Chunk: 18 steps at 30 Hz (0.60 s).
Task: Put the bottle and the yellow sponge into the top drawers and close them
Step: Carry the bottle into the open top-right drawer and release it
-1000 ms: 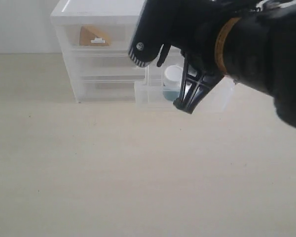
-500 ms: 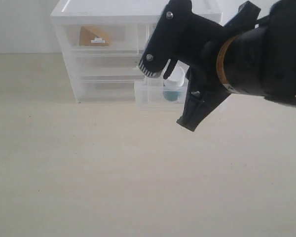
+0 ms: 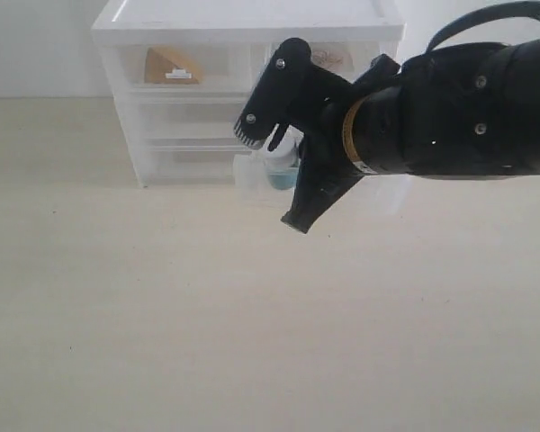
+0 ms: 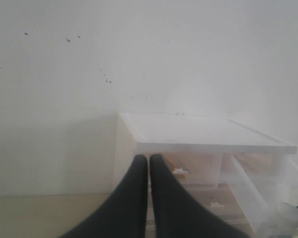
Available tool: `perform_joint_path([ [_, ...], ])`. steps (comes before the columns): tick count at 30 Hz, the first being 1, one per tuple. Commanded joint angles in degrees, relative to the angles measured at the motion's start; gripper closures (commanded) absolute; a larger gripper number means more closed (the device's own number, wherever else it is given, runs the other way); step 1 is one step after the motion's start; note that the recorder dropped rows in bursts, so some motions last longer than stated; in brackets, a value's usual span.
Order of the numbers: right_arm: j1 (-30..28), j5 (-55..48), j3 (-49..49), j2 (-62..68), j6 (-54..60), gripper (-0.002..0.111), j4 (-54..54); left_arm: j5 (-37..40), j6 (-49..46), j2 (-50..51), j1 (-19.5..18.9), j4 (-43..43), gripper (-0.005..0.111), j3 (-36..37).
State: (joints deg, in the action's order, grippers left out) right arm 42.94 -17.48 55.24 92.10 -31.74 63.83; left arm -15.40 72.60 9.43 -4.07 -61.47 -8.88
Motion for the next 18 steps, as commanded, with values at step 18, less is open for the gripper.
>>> perform_joint_path([
  [18, 3.96, 0.64, 3.06, -6.24, -2.62, 0.107, -10.20, -0.14, -0.19, -0.37, 0.01, 0.50, 0.103, 0.28],
])
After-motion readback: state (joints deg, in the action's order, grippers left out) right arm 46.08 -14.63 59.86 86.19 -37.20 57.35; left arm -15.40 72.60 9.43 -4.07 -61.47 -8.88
